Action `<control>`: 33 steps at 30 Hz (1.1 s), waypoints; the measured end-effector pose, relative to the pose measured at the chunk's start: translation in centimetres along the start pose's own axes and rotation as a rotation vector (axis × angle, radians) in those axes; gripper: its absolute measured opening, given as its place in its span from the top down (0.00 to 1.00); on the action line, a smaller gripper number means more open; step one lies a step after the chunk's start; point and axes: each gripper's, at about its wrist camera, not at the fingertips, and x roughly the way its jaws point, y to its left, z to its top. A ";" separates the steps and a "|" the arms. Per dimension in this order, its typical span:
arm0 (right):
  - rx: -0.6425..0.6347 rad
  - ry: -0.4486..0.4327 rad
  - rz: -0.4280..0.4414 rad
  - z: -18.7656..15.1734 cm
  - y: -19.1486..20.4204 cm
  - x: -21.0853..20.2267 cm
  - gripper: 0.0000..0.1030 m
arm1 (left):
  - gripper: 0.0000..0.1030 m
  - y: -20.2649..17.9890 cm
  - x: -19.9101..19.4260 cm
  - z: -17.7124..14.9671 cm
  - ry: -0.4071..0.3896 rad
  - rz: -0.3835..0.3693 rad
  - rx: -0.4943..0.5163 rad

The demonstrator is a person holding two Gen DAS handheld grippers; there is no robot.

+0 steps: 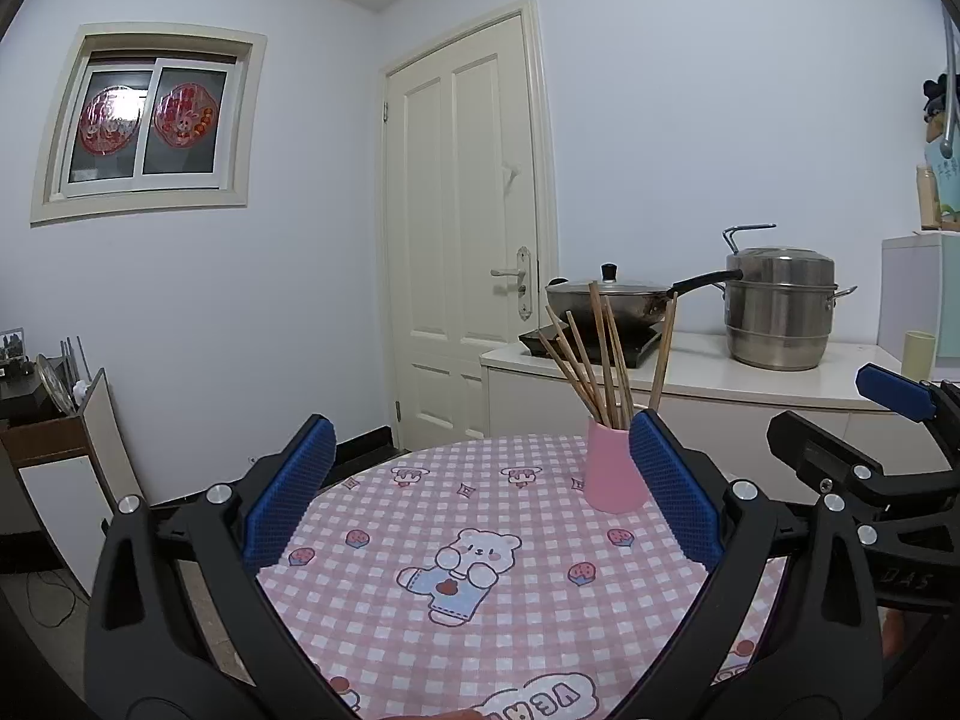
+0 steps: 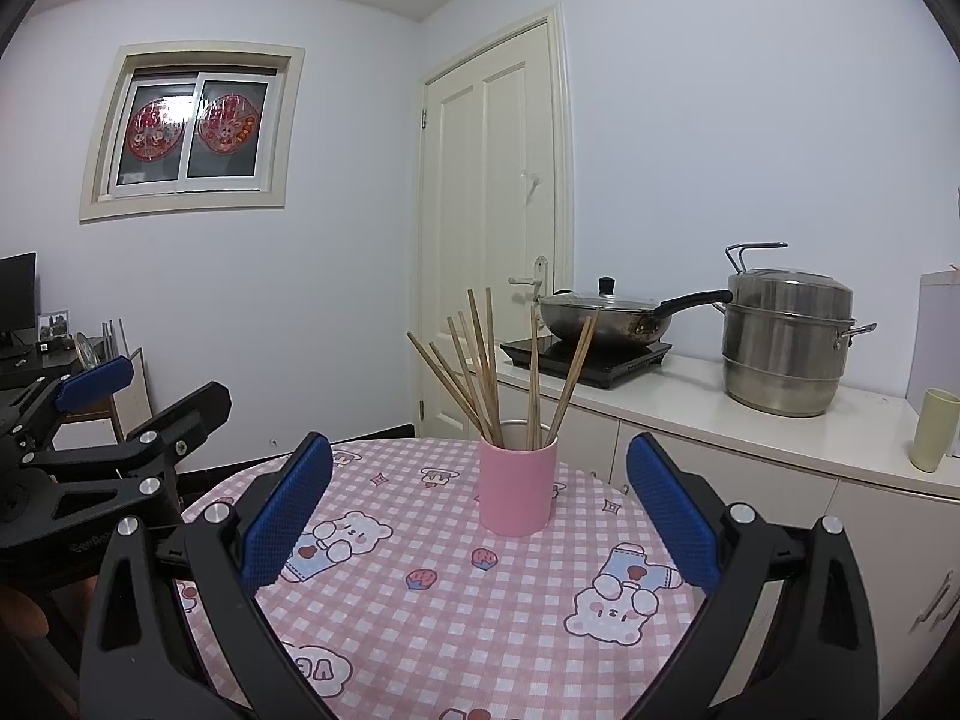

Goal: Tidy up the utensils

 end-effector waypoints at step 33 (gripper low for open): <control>0.008 -0.005 0.003 -0.1 -0.1 -0.5 0.08 | 0.06 0.1 -0.1 -0.1 -0.010 0.003 -0.017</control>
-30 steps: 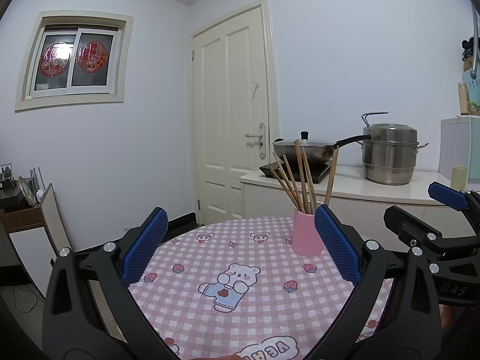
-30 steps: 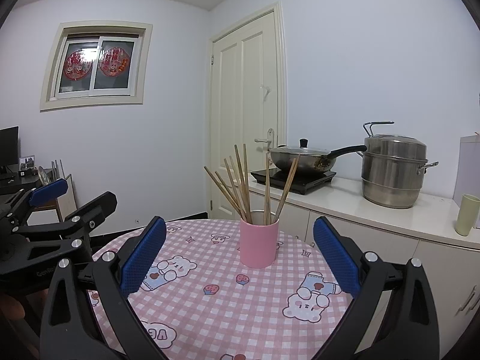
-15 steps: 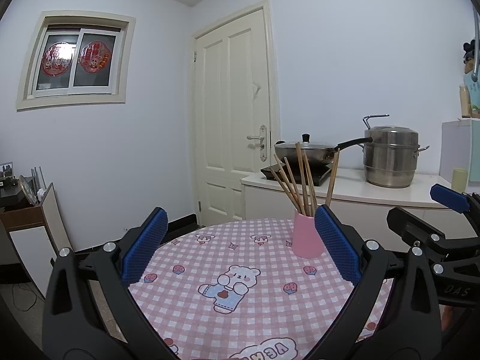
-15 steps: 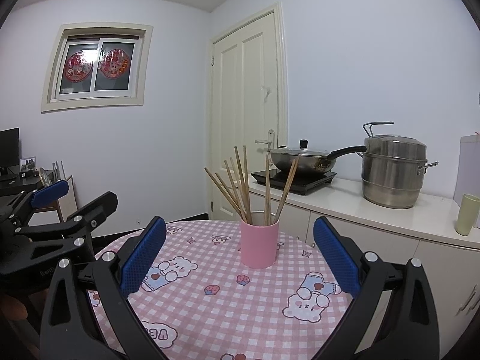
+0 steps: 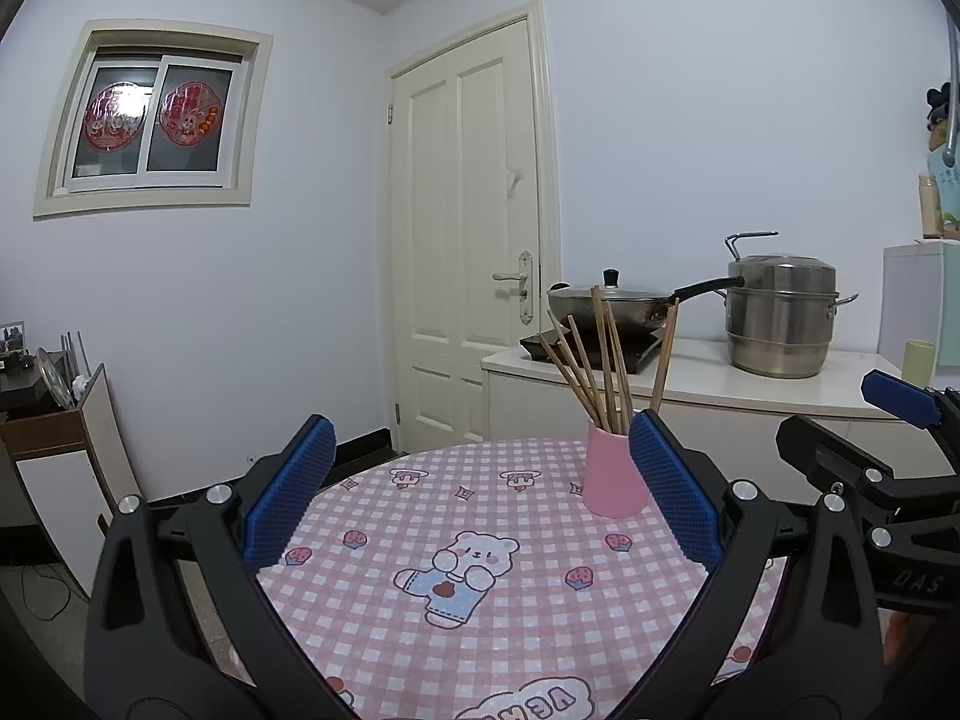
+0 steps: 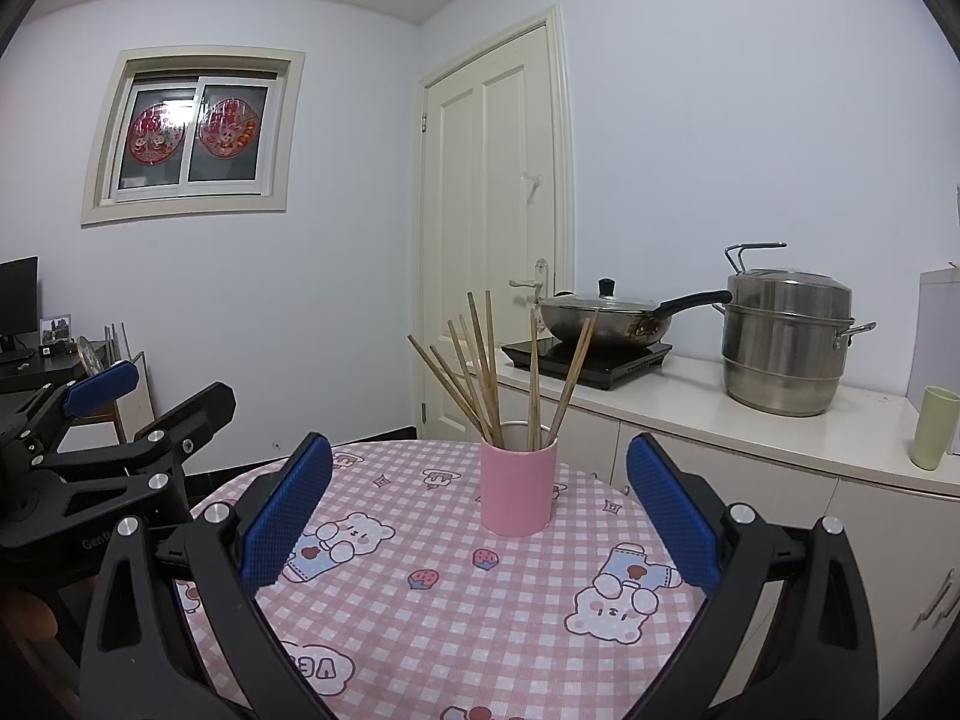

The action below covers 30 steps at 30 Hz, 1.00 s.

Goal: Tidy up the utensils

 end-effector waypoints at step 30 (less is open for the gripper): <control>-0.004 0.013 0.004 -0.2 0.1 0.3 0.08 | 0.06 -0.2 -0.1 0.0 -0.007 0.001 0.004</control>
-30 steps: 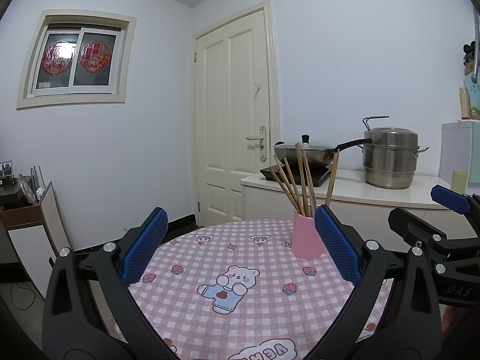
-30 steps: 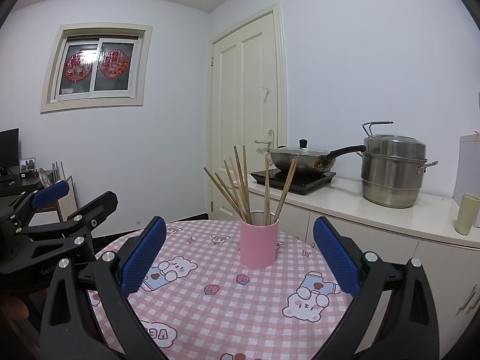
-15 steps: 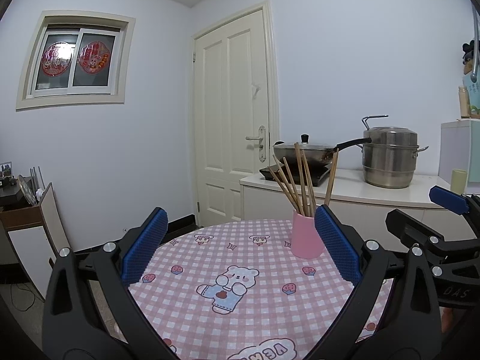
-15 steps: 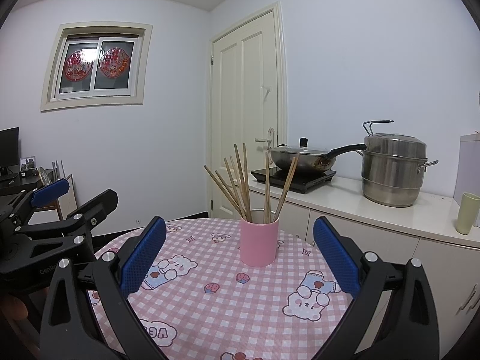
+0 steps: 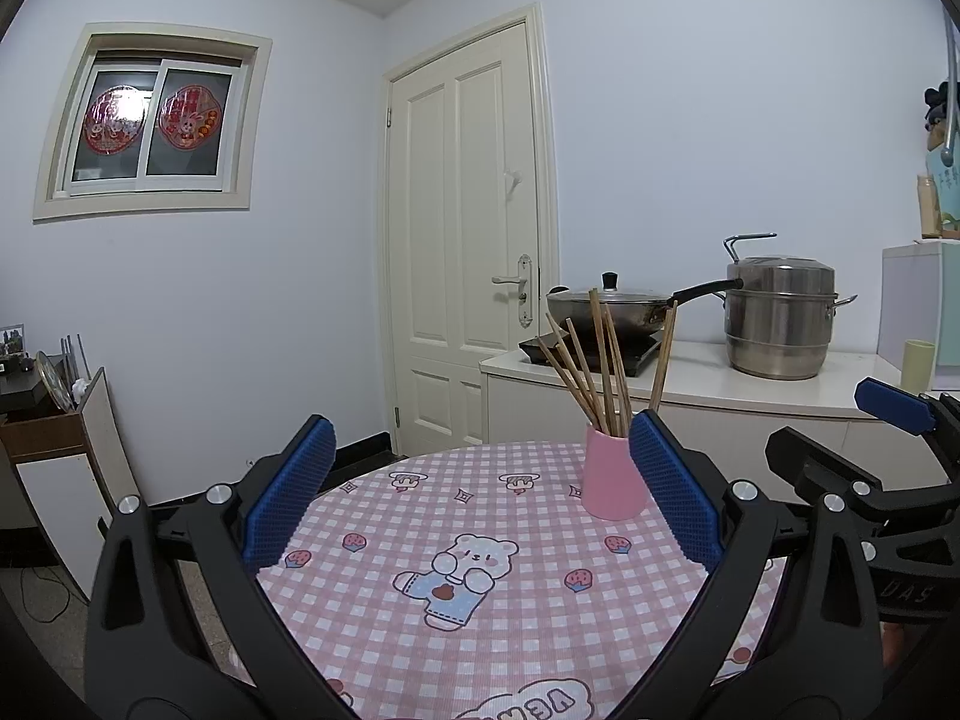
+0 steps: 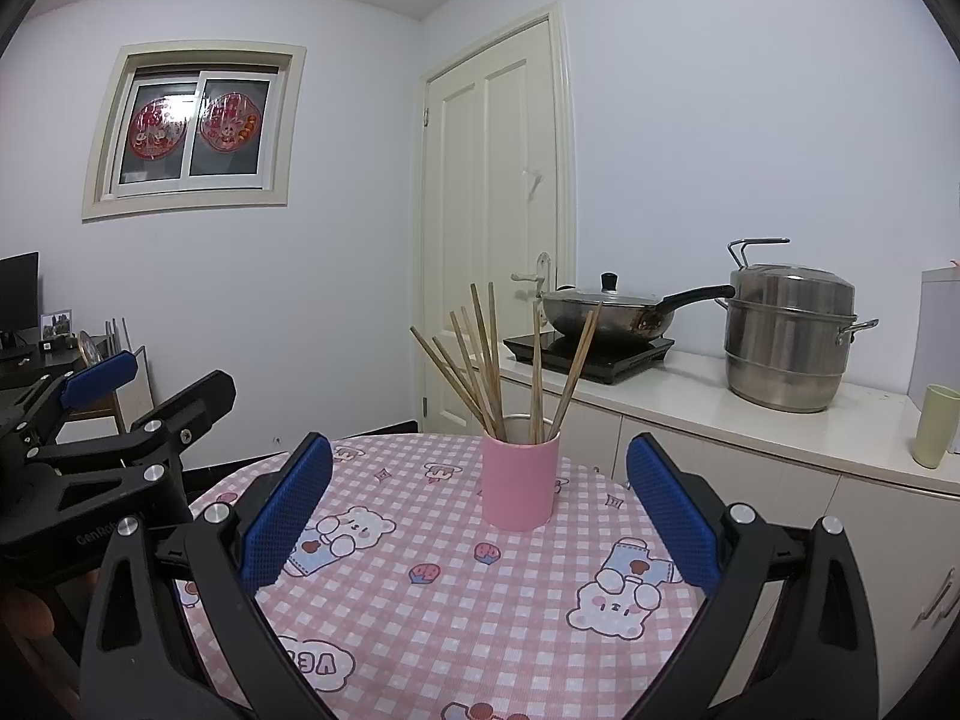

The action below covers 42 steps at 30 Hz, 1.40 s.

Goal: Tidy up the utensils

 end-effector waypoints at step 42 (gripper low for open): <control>-0.007 0.000 0.002 0.1 0.0 0.2 0.08 | 0.06 -0.1 0.4 -0.1 0.006 0.010 0.002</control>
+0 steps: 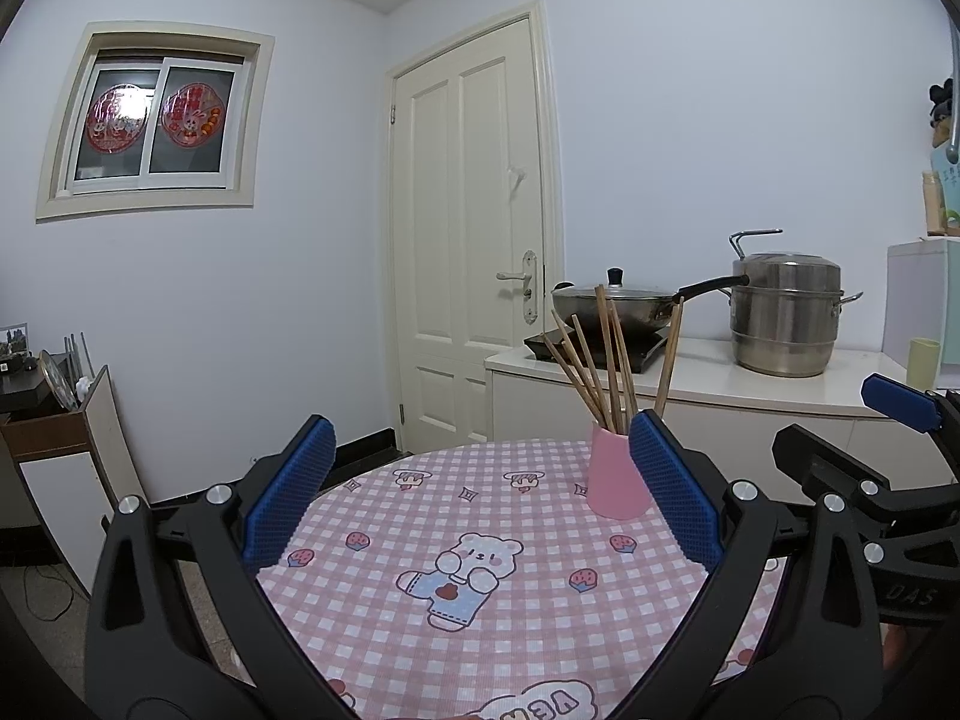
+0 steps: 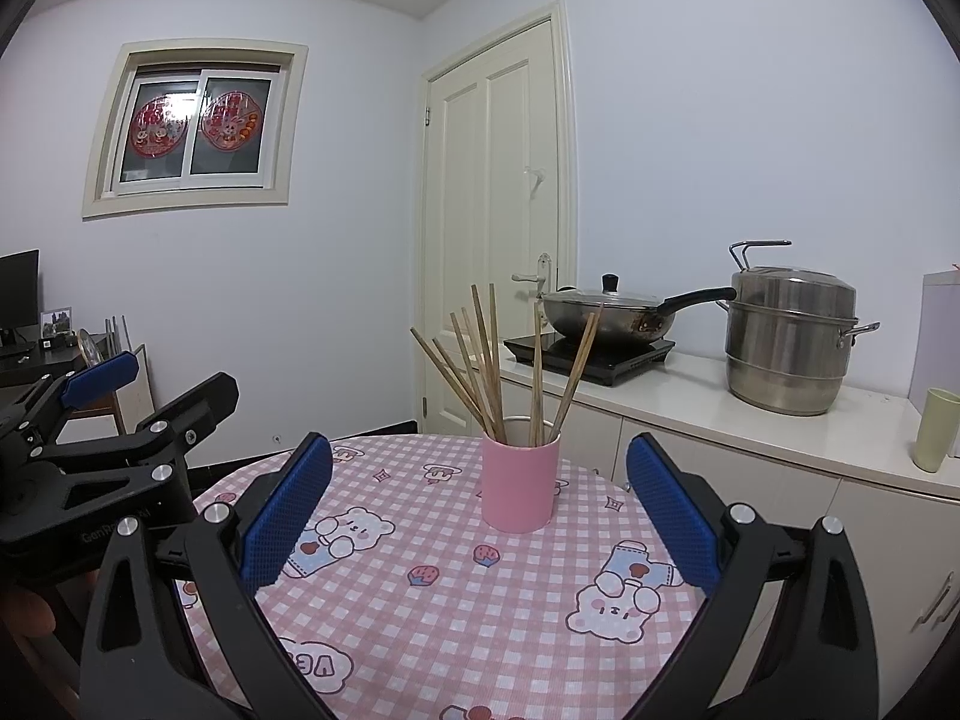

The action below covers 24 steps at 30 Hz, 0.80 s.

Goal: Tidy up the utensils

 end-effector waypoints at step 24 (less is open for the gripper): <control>0.007 0.020 0.002 -0.5 -0.1 0.7 0.08 | 0.06 -0.2 0.6 -0.4 0.023 0.002 0.005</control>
